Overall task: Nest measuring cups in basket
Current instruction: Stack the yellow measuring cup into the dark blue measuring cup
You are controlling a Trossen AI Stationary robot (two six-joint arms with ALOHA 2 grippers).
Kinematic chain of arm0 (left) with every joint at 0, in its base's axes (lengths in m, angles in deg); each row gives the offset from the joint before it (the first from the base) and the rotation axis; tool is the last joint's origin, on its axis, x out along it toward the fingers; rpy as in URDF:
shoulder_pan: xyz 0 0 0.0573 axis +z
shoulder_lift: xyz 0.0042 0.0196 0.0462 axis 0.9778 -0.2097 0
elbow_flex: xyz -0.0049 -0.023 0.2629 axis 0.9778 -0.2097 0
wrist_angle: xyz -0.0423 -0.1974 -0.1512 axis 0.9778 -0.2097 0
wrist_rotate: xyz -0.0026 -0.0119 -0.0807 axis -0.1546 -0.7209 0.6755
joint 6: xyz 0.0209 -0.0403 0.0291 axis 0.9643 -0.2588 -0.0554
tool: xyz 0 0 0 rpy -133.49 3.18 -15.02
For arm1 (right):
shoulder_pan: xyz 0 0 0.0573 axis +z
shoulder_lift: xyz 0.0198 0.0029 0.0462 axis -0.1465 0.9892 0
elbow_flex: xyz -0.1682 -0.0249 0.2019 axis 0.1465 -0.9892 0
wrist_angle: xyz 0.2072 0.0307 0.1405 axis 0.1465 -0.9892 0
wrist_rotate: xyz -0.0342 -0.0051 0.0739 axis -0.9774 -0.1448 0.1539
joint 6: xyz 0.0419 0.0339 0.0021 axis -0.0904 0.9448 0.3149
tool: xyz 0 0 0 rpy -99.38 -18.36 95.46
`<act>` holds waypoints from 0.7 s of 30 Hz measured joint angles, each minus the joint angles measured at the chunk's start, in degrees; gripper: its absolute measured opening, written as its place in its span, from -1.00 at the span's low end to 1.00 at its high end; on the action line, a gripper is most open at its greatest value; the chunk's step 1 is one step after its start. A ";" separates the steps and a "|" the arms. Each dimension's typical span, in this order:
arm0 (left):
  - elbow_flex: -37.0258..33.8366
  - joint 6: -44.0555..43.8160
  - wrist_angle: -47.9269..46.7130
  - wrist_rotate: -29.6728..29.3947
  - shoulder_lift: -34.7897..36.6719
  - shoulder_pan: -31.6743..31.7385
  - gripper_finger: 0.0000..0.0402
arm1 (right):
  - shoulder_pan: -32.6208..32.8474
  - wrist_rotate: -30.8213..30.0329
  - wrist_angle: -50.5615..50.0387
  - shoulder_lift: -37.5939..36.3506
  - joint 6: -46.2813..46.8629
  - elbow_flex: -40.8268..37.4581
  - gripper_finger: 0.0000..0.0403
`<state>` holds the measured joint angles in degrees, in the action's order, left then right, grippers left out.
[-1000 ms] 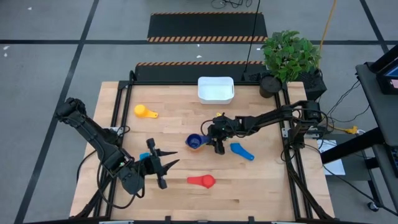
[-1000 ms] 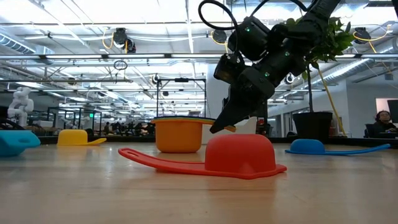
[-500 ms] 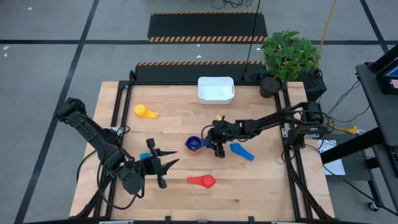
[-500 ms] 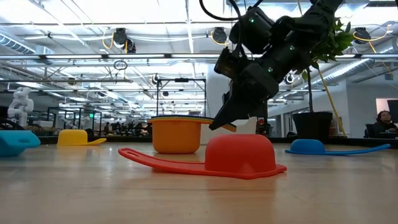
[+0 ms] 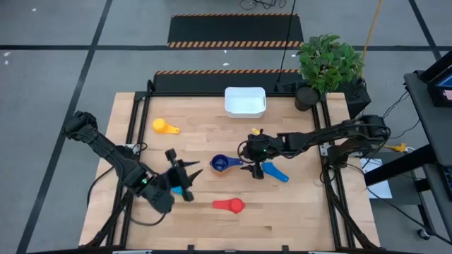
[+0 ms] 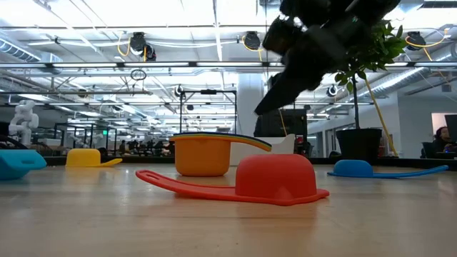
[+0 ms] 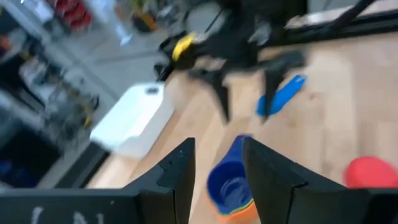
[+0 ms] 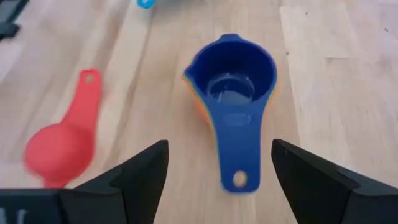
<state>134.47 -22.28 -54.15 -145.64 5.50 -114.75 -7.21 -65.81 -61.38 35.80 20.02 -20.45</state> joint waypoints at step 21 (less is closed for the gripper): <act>-0.04 -20.73 -18.41 17.06 -3.90 23.51 -0.32 | 7.61 -7.45 -14.77 -12.97 8.27 -0.03 0.38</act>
<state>134.43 -43.01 -72.55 -128.58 1.61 -91.24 0.40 -73.26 -76.15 22.83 28.29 -20.47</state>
